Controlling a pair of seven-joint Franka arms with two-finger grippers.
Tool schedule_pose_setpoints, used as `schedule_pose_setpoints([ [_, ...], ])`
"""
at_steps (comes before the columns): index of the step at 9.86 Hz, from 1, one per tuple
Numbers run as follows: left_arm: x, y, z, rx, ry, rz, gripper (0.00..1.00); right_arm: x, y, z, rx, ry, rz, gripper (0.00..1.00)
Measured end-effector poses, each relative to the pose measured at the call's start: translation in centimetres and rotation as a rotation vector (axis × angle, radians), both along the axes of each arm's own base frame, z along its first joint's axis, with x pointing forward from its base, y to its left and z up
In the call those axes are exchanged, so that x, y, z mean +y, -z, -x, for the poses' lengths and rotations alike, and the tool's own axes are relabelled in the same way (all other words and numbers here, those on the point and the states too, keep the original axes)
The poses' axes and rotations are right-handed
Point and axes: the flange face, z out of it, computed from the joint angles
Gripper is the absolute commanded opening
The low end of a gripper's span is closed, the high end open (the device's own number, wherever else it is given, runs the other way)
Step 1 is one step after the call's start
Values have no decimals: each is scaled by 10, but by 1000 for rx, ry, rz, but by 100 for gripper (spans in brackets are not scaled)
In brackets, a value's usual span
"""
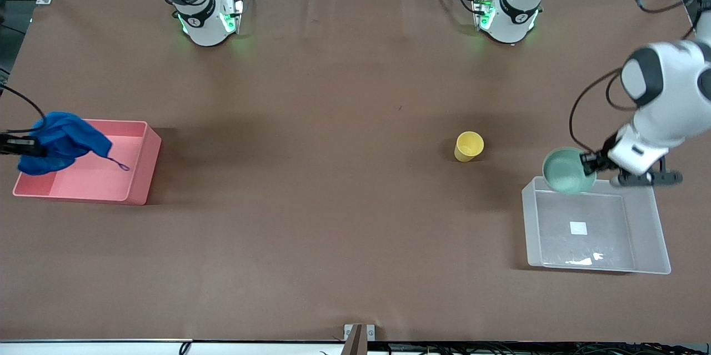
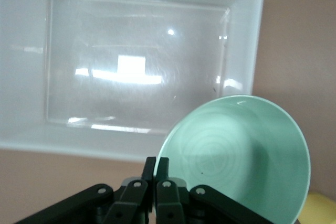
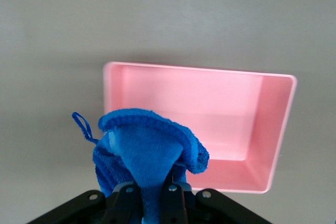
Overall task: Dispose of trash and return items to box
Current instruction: 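Drop the cloth into the pink bin while the left gripper lowers the bowl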
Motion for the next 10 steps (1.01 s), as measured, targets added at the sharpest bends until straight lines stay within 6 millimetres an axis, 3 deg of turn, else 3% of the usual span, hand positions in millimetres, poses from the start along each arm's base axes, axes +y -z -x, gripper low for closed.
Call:
schedule_pose_setpoints([
  [1, 6, 15, -20, 4, 17, -13, 1, -24, 30, 6, 4, -4, -5, 3],
  [3, 21, 30, -47, -4, 31, -26, 1, -34, 91, 13, 23, -4, -13, 4],
  [4, 23, 34, -58, -14, 24, -15, 1, -37, 122, 20, 24, -1, -13, 12],
  [5, 24, 42, -67, -17, 19, -7, 1, -39, 153, 31, 21, 1, -14, 62],
  [6, 26, 57, -70, -3, 13, -2, 3, -38, 176, 42, 29, -2, -19, 100],
  [8, 37, 94, -67, 43, 13, 4, 4, -29, 184, 45, 32, -16, -26, 100],
  [10, 50, 111, -61, 71, 33, 12, 5, -23, 151, 33, 3, -30, -18, 100],
])
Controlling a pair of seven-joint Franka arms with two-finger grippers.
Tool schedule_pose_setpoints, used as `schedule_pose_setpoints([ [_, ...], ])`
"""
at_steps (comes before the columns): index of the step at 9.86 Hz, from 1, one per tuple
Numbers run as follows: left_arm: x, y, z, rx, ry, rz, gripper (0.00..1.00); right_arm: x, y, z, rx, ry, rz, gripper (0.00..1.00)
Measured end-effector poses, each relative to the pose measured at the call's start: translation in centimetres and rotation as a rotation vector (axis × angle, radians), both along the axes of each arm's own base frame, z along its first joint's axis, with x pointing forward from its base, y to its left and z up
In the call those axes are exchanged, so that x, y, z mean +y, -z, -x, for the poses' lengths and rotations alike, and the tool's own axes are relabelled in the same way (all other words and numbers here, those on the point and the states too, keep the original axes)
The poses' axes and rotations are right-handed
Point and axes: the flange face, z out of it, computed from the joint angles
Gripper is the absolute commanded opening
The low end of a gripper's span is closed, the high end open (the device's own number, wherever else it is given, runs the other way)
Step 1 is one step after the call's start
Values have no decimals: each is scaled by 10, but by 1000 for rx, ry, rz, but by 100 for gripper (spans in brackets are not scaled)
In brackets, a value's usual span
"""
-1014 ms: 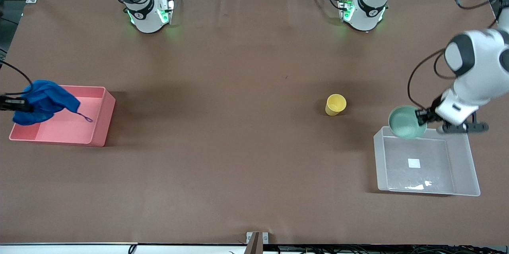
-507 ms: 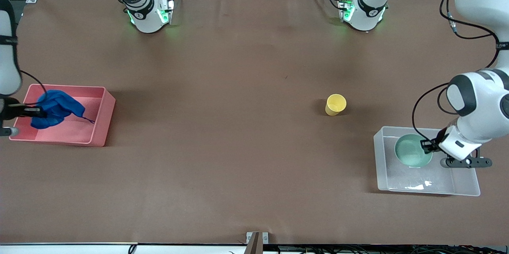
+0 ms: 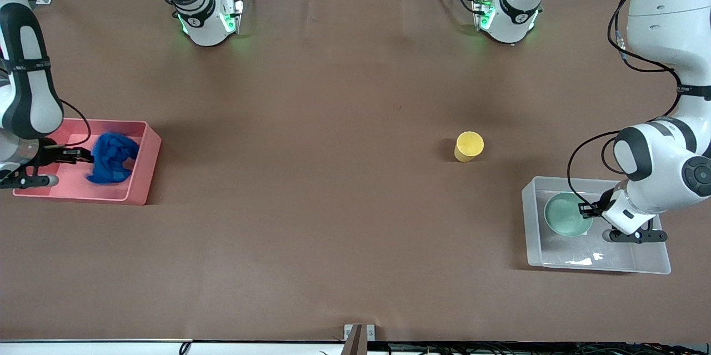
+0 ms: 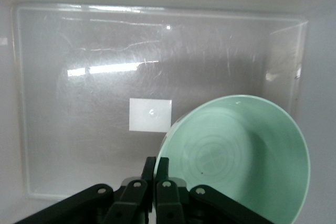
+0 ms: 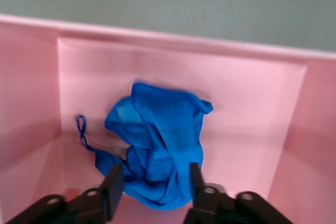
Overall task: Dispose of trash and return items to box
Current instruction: 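Drop the cloth into the pink bin while the left gripper lowers the bowl, then release the bowl in the clear bin while the right gripper withdraws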
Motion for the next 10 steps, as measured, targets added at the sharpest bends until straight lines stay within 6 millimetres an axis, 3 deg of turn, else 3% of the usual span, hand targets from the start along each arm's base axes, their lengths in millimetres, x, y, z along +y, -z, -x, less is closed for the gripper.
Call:
schedule_pose_setpoints([
  [3, 1, 12, 2, 9, 6, 0, 12, 29, -128, -24, 0, 52, 10, 100],
  [4, 1, 17, 1, 7, 7, -1, 51, 45, -165, -26, -29, 76, 22, 100],
  [5, 0, 18, 1, 0, 7, -3, 84, 66, -192, -25, -51, 111, 32, 100],
  [6, 0, 13, -2, -14, 9, -5, 100, 95, -213, -23, -64, 149, 40, 100],
  [7, -2, -1, -7, -40, 13, -5, 100, 129, -234, -20, -84, 182, 47, 100],
  [8, -7, -29, -12, -71, 20, -2, 100, 156, -254, -16, -111, 212, 51, 100],
  [10, -21, -117, -7, -100, 39, 21, 100, 195, -294, -3, -174, 244, 48, 100],
])
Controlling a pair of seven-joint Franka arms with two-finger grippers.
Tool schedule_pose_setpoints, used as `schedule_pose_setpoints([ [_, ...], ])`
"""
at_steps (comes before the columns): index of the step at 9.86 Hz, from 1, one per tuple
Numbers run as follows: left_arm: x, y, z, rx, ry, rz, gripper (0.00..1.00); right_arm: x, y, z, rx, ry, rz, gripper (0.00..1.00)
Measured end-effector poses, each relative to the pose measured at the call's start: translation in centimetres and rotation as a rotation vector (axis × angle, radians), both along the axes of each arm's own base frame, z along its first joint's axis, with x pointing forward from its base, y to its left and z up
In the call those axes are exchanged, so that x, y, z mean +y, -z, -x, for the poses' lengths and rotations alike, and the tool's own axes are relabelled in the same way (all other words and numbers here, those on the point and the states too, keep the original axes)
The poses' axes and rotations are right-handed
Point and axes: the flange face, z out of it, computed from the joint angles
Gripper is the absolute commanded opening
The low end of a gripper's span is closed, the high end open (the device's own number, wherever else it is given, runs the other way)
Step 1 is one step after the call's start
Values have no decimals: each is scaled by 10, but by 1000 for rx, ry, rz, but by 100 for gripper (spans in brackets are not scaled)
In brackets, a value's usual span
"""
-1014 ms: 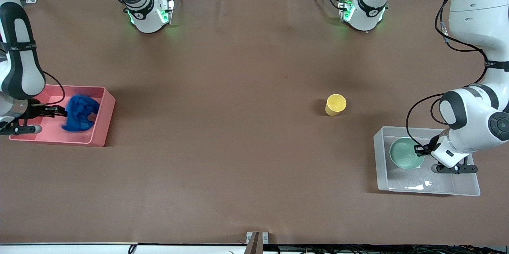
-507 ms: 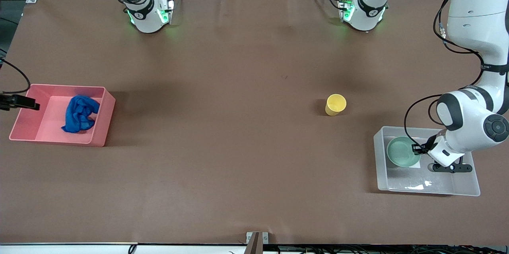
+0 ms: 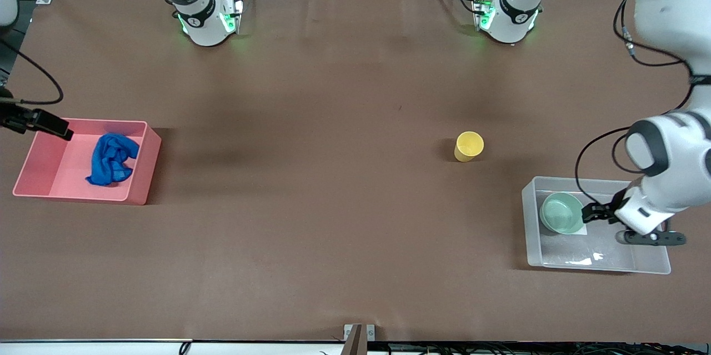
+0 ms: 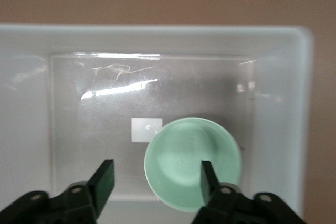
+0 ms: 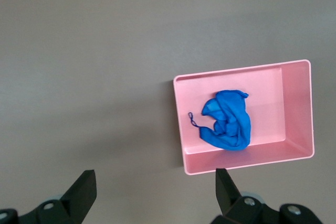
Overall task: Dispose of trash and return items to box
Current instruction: 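Release the bowl in the clear bin while the right gripper withdraws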
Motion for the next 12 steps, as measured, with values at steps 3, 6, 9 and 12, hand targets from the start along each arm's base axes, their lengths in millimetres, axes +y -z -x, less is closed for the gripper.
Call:
schedule_pose_setpoints([
  [3, -31, -134, 43, -2, 21, 14, 100, 3, -39, 28, -8, 19, -63, 100],
  [6, -67, -227, 101, 25, 7, 10, 100, 1, -59, 33, 18, -1, -66, 100],
  [9, -89, -276, 158, 34, 14, 15, 100, 1, -57, 28, 28, -48, -63, 100],
  [12, -105, -264, 187, 55, 14, 10, 100, -3, -56, 27, 32, -59, -54, 100],
])
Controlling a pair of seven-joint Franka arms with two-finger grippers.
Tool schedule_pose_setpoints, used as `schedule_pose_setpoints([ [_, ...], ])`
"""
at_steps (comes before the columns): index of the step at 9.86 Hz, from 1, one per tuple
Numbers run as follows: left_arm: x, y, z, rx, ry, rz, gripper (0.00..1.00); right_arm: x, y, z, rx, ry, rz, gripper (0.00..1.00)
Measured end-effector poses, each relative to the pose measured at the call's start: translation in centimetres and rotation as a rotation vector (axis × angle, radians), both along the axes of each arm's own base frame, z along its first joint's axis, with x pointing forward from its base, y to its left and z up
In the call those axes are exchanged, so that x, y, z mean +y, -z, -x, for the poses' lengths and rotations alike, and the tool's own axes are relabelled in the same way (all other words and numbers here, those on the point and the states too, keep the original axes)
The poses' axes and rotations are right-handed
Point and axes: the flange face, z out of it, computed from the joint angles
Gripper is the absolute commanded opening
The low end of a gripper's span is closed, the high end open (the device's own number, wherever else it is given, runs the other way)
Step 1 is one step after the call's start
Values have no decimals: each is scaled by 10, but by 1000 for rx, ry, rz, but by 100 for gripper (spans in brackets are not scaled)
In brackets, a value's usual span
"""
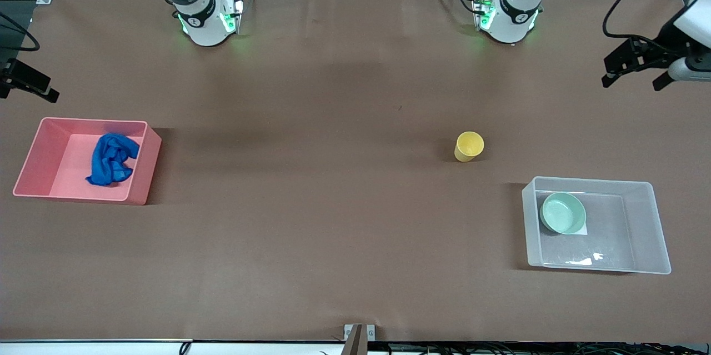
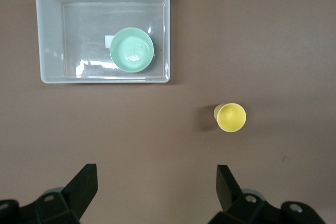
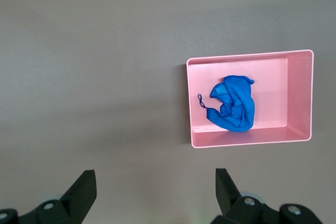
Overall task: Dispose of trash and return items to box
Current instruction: 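Reach the left gripper to the yellow cup and grasp it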
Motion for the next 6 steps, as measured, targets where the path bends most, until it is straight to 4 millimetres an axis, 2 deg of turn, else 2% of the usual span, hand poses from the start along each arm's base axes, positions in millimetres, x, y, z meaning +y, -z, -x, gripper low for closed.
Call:
schedule_pose_setpoints([
  [1, -16, 22, 0, 14, 6, -6, 98, -1, 0, 0, 1, 1, 3, 100],
  [2, -33, 54, 0, 37, 18, -13, 98, -1, 0, 0, 2, 1, 3, 100],
  [6, -74, 207, -1, 70, 79, -21, 98, -1, 0, 0, 3, 3, 5, 100],
])
